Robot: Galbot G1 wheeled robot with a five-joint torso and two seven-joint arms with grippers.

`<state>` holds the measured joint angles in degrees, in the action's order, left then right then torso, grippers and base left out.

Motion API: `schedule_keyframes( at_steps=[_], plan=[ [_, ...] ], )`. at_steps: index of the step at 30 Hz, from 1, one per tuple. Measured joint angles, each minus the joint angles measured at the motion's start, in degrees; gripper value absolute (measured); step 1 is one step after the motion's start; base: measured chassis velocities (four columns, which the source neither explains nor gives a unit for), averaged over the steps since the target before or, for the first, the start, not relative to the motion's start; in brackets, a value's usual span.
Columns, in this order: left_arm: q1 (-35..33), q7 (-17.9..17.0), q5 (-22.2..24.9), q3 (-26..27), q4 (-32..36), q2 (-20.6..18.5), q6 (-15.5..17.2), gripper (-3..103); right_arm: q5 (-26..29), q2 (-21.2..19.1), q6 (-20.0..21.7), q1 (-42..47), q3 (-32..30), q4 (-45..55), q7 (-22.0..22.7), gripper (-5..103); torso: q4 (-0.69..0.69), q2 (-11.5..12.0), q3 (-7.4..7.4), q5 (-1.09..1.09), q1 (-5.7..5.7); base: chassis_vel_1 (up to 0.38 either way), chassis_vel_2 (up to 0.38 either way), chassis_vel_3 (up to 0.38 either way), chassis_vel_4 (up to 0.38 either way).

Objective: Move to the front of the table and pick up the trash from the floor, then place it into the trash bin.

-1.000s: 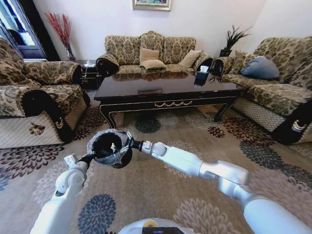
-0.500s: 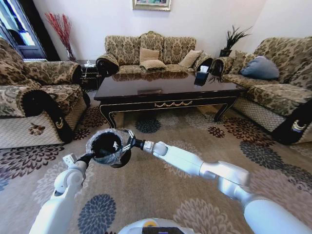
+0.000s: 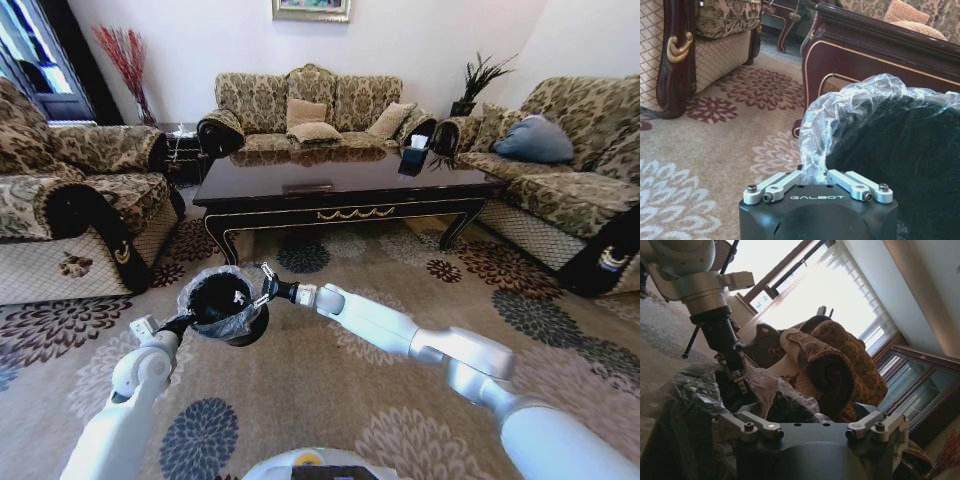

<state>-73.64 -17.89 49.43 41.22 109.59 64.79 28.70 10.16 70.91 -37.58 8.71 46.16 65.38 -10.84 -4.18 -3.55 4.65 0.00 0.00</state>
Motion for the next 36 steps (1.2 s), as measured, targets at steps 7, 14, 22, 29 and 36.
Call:
schedule_keyframes(
  at_steps=[7, 14, 22, 29, 36],
  plan=[
    [0.05, -0.08, 0.03, 0.16, 0.00, -0.04, 0.05, 2, 1.51, -2.29, -0.16, -0.50, 1.47, 1.87, -0.89, 100, 0.00, 0.00, 0.00, 0.00, 0.00, 0.000, 0.000, 0.000, 0.000],
    [-0.15, -0.14, -0.06, 0.11, 0.13, 0.06, 0.11, 2, 2.48, -4.16, 0.03, -0.28, 1.72, 2.58, -1.44, 100, 0.00, 0.00, 0.00, 0.00, 0.00, 0.000, 0.000, 0.000, 0.000],
    [-0.35, -0.14, -0.71, -0.48, 0.14, 0.61, 0.12, 2, 5.15, -3.57, 1.21, -0.43, 1.60, 2.72, -1.39, 100, 0.00, 0.00, 0.00, 0.00, 0.00, 0.000, 0.000, 0.000, 0.000],
    [-0.59, -0.10, -1.07, -0.65, 0.15, 0.82, 0.12, 2, 7.85, -1.85, 2.14, -1.60, 2.10, 2.56, -1.83, 100, 0.01, 0.00, 0.00, 0.00, 0.00, 0.000, 0.000, 0.000, 0.000],
    [-0.92, -0.03, -1.18, -0.91, 0.58, 1.23, 0.05, 2, 8.19, -1.35, 2.53, -1.80, 3.27, 1.91, -2.41, 100, 0.00, 0.00, 0.00, 0.00, 0.00, 0.000, 0.000, 0.000, 0.000]
  ],
)
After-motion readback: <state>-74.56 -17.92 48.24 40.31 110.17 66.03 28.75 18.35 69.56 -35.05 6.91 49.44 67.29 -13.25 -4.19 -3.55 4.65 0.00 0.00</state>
